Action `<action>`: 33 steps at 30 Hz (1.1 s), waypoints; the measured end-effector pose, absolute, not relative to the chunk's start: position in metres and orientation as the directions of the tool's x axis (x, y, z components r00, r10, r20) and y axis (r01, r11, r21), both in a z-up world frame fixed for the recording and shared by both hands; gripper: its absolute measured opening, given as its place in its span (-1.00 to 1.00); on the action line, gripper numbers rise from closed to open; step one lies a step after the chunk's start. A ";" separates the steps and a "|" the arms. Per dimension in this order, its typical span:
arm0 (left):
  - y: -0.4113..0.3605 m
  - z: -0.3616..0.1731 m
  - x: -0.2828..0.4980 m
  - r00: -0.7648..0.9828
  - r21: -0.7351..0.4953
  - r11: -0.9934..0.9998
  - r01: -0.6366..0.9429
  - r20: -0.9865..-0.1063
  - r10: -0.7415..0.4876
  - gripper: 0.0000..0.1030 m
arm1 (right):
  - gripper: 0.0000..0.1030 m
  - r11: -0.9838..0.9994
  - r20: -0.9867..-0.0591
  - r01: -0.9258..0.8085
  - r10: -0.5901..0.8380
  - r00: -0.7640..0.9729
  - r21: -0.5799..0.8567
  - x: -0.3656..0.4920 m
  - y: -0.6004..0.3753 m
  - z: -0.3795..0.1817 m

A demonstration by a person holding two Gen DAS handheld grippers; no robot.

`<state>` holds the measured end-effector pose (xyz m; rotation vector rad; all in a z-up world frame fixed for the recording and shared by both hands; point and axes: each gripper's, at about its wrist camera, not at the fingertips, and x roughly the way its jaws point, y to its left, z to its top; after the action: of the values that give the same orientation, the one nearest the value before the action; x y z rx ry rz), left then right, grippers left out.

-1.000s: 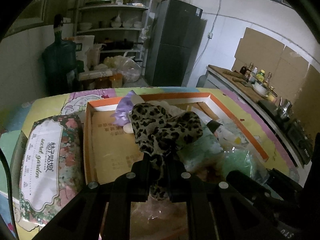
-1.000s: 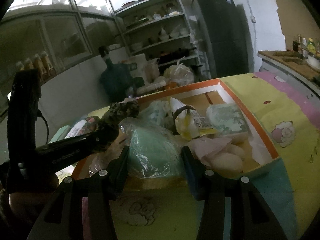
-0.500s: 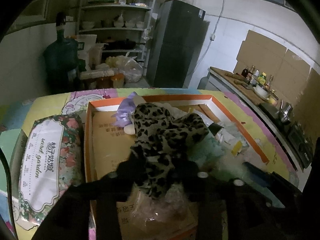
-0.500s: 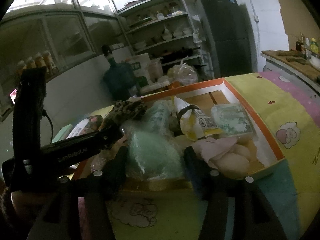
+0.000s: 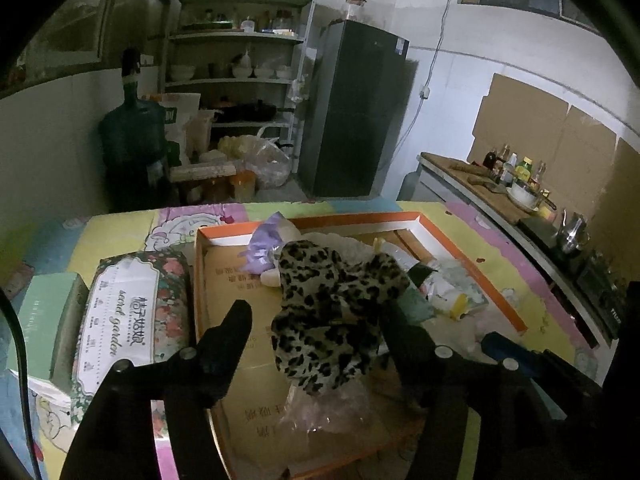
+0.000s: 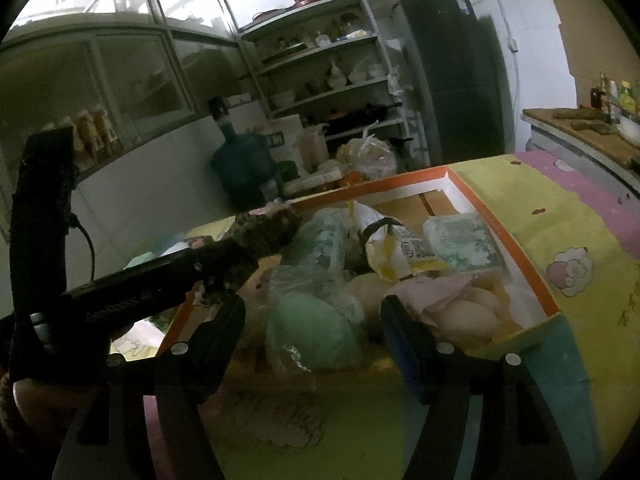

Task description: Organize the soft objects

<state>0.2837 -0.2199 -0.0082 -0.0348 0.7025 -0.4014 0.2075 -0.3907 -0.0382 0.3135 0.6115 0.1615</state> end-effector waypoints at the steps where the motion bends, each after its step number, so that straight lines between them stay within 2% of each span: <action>1: -0.219 -0.007 0.282 0.693 -0.165 0.923 0.347 -0.618 -0.371 0.28 | 0.40 0.941 -0.536 -0.057 0.240 0.810 0.334 0.207 -0.391 -0.037; 19: -0.183 0.015 0.246 0.740 -0.164 0.935 0.316 -0.573 -0.351 0.28 | 0.40 0.953 -0.504 -0.068 0.216 0.837 0.295 0.175 -0.366 -0.012; 33: -0.136 0.030 0.196 0.820 -0.100 0.968 0.229 -0.517 -0.247 0.28 | 0.40 0.961 -0.477 -0.093 0.211 0.853 0.259 0.151 -0.326 0.009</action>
<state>0.1963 -0.1355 0.0305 -0.0337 0.5552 -0.2533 0.1513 -0.3259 0.0085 0.2310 0.5255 0.1616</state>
